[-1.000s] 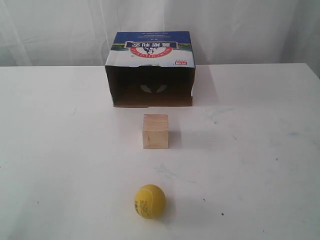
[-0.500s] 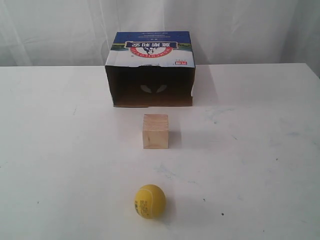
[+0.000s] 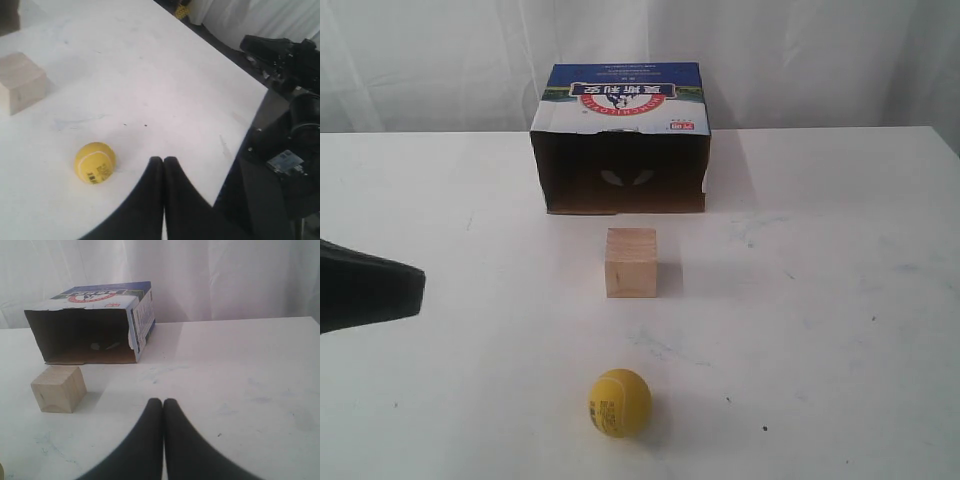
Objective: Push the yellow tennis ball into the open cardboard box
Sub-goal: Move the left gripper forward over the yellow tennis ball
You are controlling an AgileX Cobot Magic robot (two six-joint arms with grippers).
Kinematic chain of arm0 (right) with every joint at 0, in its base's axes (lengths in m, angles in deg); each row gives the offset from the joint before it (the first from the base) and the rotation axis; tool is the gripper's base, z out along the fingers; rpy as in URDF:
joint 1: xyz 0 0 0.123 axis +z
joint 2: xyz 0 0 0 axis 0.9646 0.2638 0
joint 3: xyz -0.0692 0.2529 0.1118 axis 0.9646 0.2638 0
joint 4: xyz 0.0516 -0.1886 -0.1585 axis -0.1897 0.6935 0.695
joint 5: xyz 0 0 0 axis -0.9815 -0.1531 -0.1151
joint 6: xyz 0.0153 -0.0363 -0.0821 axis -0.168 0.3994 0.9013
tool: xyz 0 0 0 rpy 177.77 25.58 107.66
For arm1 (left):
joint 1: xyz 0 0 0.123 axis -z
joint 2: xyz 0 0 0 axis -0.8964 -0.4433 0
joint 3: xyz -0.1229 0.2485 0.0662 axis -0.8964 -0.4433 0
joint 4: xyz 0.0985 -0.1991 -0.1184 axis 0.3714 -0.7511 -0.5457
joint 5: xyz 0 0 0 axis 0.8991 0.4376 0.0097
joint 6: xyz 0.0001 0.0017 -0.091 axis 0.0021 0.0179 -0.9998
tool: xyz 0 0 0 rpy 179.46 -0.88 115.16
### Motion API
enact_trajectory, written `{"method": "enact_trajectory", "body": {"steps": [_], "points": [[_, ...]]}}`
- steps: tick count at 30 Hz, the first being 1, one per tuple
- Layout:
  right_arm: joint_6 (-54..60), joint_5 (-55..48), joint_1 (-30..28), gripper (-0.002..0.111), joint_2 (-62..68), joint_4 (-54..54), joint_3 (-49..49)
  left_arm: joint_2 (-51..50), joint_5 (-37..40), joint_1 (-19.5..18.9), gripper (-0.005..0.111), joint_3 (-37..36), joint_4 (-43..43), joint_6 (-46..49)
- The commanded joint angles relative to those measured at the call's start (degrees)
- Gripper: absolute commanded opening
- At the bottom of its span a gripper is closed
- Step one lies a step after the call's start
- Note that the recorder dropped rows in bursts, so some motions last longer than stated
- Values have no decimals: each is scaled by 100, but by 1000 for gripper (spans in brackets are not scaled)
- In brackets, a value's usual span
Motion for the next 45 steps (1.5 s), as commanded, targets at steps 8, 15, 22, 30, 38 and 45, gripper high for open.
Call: {"method": "enact_trajectory", "body": {"steps": [8,15,22,30,38,45], "points": [[3,28,-17,0,-31,63,-20,-229,227,84,0,-33,-1069,625],[3,28,-17,0,-31,63,-20,-355,-649,1286,0,-33,-575,756],[3,28,-17,0,-31,63,-20,-1405,-2444,3071,0,-291,-427,742],[3,28,-17,0,-31,63,-20,-2447,-4060,4004,0,-313,-272,807],[3,28,-17,0,-31,63,-20,-3273,-4778,4158,0,-258,-269,1420],[3,28,-17,0,-31,63,-20,-3818,-4787,4158,0,268,-258,1612]]}}
